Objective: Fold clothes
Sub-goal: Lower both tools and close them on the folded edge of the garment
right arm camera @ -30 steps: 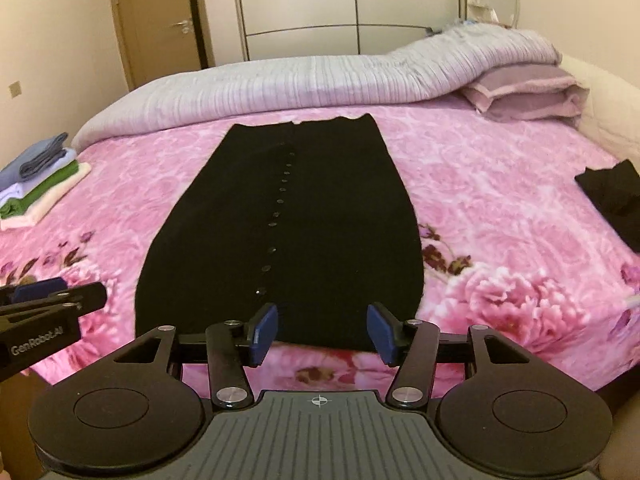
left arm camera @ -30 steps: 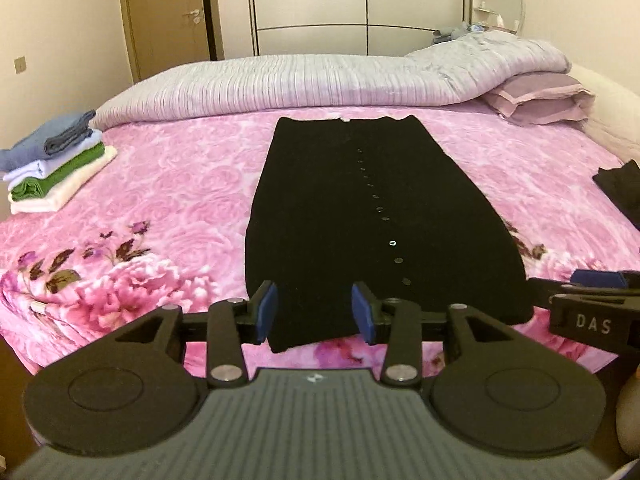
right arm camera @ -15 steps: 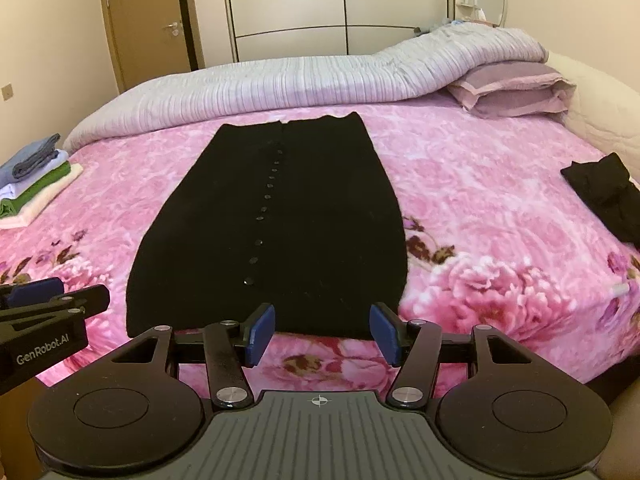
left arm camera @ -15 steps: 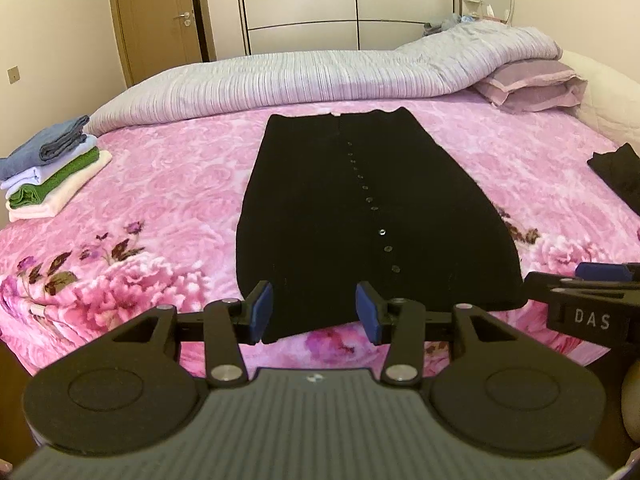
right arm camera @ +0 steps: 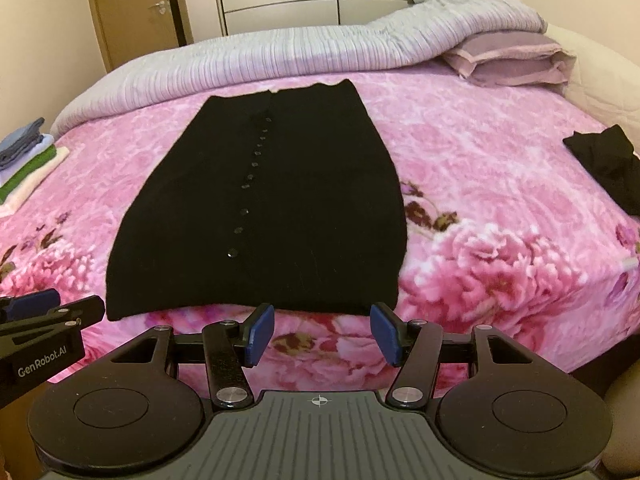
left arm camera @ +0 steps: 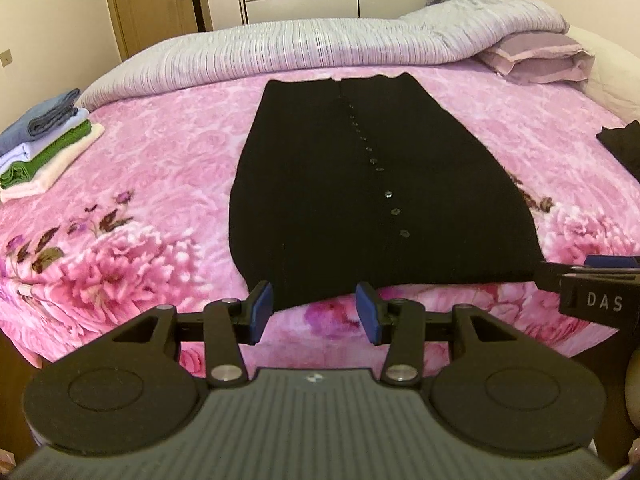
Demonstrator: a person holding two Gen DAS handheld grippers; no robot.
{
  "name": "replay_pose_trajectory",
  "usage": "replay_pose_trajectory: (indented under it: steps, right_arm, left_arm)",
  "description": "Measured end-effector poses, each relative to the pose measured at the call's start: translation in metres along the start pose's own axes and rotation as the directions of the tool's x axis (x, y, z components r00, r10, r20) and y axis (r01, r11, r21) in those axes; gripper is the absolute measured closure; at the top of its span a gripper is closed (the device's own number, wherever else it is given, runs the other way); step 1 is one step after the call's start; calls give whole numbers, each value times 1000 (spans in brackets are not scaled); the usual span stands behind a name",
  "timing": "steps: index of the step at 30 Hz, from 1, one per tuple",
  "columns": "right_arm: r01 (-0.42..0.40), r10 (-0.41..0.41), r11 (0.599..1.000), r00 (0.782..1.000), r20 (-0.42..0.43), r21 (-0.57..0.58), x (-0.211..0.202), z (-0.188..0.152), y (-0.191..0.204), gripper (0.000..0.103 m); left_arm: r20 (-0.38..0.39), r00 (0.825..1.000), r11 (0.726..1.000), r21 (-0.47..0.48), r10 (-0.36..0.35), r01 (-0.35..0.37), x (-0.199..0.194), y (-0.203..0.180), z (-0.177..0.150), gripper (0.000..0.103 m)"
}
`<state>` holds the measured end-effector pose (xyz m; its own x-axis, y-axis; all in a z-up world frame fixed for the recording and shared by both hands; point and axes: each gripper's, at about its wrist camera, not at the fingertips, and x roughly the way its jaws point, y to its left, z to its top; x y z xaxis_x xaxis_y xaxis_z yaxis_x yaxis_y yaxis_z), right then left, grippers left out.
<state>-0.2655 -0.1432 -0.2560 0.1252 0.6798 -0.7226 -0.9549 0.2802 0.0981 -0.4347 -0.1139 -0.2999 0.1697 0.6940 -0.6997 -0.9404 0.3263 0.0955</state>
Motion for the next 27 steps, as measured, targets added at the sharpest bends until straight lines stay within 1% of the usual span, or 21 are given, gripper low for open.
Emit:
replay_pose_trajectory:
  steps: [11,14,17,19,20,23,24,27]
  right_arm:
    - [5,-5,1000,999,-49,-7,22,-5,0,46]
    - [7,-7,1000,999,-52,1,27,-5,-3,46]
    - [-12,13,999,1000,-24,34,27,-3,-14,46]
    - [-41,39,995,999,14,89,25,-1,-29,46]
    - [-58,54,991,998,33,119,25,1,-37,46]
    - [-108,95,966,993,67,233,29,5,-70,46]
    - [-119,103,956,992,73,269,32,7,-80,46]
    - [-174,156,913,985,78,369,46,6,-104,46]
  left_arm:
    - [-50,999,1000,-12,-4,3,23,5,-6,61]
    - [-53,998,999,-26,-23,22,27,11,-5,61]
    - [-36,997,995,-76,-70,68,30,31,-3,61]
    - [-20,995,988,-125,-98,95,33,49,-1,61]
    - [-15,995,983,-155,-100,96,34,58,0,61]
    - [-15,992,962,-250,-121,114,46,92,2,61]
    - [-20,989,945,-298,-145,133,53,104,2,61]
    - [-26,974,879,-437,-226,192,74,130,-3,61]
